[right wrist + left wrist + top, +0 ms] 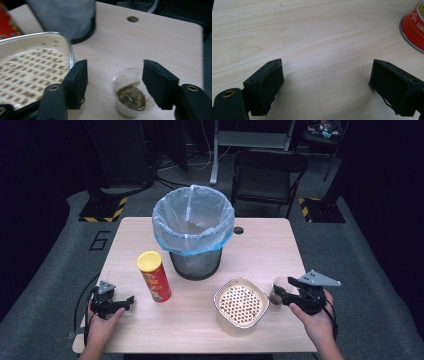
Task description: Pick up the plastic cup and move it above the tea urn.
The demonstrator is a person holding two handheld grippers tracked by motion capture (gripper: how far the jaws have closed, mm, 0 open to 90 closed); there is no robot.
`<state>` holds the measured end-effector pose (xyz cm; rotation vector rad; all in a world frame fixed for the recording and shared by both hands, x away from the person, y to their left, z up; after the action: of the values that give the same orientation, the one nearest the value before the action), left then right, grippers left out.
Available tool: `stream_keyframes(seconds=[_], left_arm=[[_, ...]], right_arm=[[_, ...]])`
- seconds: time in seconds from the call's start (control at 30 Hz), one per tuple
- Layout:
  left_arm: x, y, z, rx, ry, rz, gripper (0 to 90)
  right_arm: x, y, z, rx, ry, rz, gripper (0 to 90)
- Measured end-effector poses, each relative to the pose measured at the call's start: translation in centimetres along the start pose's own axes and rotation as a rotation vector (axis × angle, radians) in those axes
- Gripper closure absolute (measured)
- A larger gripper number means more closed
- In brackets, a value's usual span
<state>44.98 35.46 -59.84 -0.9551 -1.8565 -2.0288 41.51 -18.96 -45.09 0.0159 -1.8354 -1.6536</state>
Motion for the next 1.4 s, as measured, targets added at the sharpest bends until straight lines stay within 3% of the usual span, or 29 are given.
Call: stream_keyframes(seconds=[0.03,0.13,0.27,0.3,0.4,0.43,0.57,0.7,1.03,1.2,1.4], left_arm=[[0.0,0.0,0.0,-0.004,0.002,0.001,11.4],[0.0,0.0,0.0,-0.001,0.0,0.0,11.4],[0.0,0.0,0.0,0.0,0.0,0.0,11.4],[0.0,0.0,0.0,-0.004,0.002,0.0,11.4],[0.0,0.0,0.0,-0.004,0.0,0.001,11.4],[0.0,0.0,0.0,0.0,0.0,0.0,11.4],[0.0,0.0,0.0,0.0,0.0,-0.001,11.4],[0.0,0.0,0.0,-0.003,0.0,0.001,11.3],[0.0,0.0,0.0,-0.001,0.0,0.0,11.4],[0.0,0.0,0.0,0.0,0.0,0.0,11.3],[0.0,0.0,0.0,-0.001,0.0,0.0,11.3]], right_arm=[[-0.2,-0.4,-0.7,-0.004,-0.029,-0.004,31.6],[-0.7,-1.0,-1.3,-0.018,-0.052,0.0,29.9],[-2.0,-2.5,-1.9,-0.062,-0.082,0.046,25.6],[-2.4,-2.8,-2.2,-0.06,-0.115,0.043,24.6],[-2.8,-3.1,-2.2,-0.079,-0.14,0.039,19.9],[-3.3,-3.5,-2.6,-0.079,-0.188,0.049,14.3],[-4.2,-4.3,-2.7,-0.084,-0.225,0.066,13.3],[-5.3,-5.2,-2.8,-0.086,-0.238,0.09,14.0],[-6.8,-7.0,-2.9,-0.12,-0.255,0.084,19.2],[-7.2,-7.1,-3.0,-0.142,-0.242,0.083,24.0],[-7.3,-6.7,-2.9,-0.123,-0.227,0.092,26.0]])
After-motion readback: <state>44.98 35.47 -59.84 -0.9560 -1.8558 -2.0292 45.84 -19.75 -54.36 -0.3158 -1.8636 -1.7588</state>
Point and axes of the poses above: each handheld gripper's, and its own axes: x roughly backward along the jaws, y roughly out of its top, z roughly to its left, the point moved 10 cm from there along -x, roughly forward along the jaws, and after that the axes turned 5 degrees about -z, right-handed, at the moved point
